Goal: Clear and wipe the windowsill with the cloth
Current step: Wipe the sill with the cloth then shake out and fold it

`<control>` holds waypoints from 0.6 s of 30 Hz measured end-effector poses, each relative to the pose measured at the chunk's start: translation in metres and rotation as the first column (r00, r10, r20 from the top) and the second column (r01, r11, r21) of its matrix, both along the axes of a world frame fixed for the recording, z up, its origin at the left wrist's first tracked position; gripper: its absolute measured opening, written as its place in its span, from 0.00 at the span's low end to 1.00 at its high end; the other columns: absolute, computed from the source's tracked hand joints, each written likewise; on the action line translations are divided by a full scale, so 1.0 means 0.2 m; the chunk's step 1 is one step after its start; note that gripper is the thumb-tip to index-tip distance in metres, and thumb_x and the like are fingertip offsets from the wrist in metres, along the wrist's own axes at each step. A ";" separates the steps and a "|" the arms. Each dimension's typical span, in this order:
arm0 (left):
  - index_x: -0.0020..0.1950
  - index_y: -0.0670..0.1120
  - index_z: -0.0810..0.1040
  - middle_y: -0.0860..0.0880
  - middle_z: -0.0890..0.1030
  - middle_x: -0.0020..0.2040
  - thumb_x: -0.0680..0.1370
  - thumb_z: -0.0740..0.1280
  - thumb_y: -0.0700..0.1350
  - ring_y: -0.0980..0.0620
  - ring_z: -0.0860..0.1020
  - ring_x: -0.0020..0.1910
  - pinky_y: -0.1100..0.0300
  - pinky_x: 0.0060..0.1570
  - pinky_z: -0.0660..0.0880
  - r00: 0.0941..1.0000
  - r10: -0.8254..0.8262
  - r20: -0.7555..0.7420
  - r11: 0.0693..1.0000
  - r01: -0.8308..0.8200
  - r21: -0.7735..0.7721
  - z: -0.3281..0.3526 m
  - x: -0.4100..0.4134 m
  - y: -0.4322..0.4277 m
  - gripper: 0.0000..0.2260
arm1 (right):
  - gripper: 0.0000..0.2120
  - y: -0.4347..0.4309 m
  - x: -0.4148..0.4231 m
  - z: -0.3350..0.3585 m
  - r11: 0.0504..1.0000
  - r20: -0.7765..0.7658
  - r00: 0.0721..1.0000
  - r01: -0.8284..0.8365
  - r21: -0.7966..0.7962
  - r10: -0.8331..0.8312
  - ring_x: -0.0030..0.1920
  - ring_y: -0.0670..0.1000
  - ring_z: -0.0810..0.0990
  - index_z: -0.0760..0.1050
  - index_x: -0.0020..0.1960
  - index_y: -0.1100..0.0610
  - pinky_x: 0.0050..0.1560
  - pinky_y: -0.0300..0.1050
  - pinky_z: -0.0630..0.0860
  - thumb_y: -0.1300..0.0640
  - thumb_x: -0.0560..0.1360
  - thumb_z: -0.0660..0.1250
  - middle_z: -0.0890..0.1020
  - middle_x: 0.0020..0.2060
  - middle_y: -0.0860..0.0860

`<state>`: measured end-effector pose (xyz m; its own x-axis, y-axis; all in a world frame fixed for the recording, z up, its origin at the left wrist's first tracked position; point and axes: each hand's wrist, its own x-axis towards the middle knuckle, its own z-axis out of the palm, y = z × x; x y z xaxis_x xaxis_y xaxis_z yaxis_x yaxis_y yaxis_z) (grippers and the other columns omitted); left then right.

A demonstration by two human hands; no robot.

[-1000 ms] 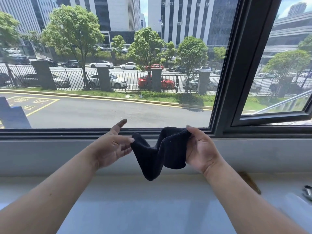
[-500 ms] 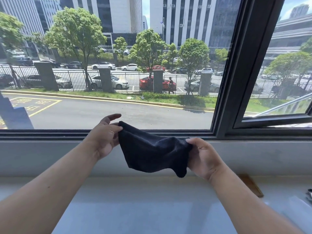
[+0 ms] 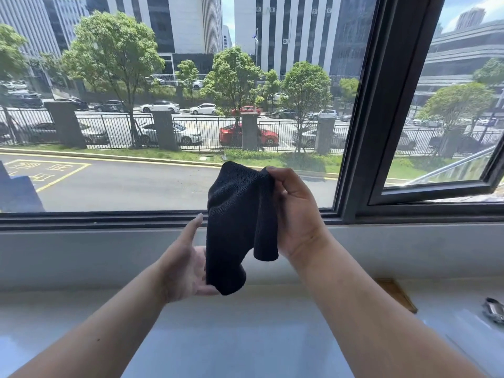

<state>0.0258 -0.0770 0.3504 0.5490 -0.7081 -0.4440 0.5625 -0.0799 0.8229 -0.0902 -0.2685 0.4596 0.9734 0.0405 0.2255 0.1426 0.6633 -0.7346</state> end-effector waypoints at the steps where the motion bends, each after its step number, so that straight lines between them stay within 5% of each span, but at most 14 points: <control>1: 0.67 0.48 0.84 0.40 0.83 0.68 0.66 0.64 0.82 0.40 0.82 0.66 0.39 0.59 0.81 0.999 -0.031 0.006 1.000 0.031 0.001 0.00 -0.02 -0.01 0.46 | 0.09 0.00 0.01 0.01 1.000 0.012 1.000 -0.008 0.005 0.008 0.43 0.58 0.86 0.82 0.41 0.56 0.51 0.51 0.82 0.52 0.74 0.69 0.86 0.40 0.56; 4: 0.67 0.54 0.84 0.44 0.84 0.67 0.66 0.66 0.81 0.41 0.81 0.67 0.41 0.64 0.79 0.999 0.004 0.034 0.998 -0.001 -0.069 0.00 -0.07 -0.04 0.41 | 0.09 -0.01 0.02 0.00 1.000 0.036 0.999 -0.018 0.025 0.017 0.44 0.59 0.86 0.82 0.39 0.56 0.52 0.53 0.82 0.53 0.75 0.68 0.86 0.40 0.56; 8: 0.66 0.50 0.84 0.47 0.87 0.59 0.75 0.75 0.61 0.43 0.83 0.58 0.46 0.57 0.79 0.981 0.166 0.102 0.948 -0.130 -0.289 0.05 -0.03 0.01 0.24 | 0.13 -0.12 0.00 -0.06 0.999 0.022 0.999 0.048 0.015 -0.048 0.44 0.59 0.86 0.82 0.38 0.57 0.51 0.53 0.82 0.52 0.77 0.66 0.86 0.39 0.56; 11: 0.63 0.47 0.85 0.43 0.85 0.59 0.72 0.80 0.53 0.42 0.84 0.57 0.45 0.58 0.81 0.984 0.155 0.091 0.954 -0.125 -0.271 0.06 0.03 0.11 0.21 | 0.08 -0.22 -0.02 -0.13 0.989 -0.036 0.990 0.141 0.042 -0.139 0.44 0.59 0.83 0.78 0.40 0.56 0.53 0.55 0.79 0.52 0.74 0.70 0.83 0.39 0.56; 14: 0.58 0.48 0.85 0.44 0.85 0.54 0.72 0.79 0.43 0.49 0.84 0.46 0.54 0.47 0.83 0.980 0.122 0.156 0.974 -0.088 -0.209 0.07 0.04 0.13 0.15 | 0.09 -0.27 -0.02 -0.21 0.988 -0.095 0.984 0.153 0.018 -0.151 0.41 0.58 0.85 0.80 0.37 0.55 0.48 0.53 0.82 0.52 0.73 0.70 0.84 0.37 0.54; 18: 0.63 0.48 0.81 0.45 0.86 0.56 0.78 0.72 0.38 0.50 0.84 0.44 0.55 0.44 0.79 0.931 0.243 0.273 0.967 -0.212 -0.139 0.12 0.06 0.11 0.14 | 0.11 -0.36 -0.03 -0.30 0.966 -0.254 0.940 0.184 -0.182 -0.226 0.42 0.58 0.85 0.85 0.42 0.57 0.50 0.56 0.83 0.50 0.74 0.71 0.86 0.41 0.56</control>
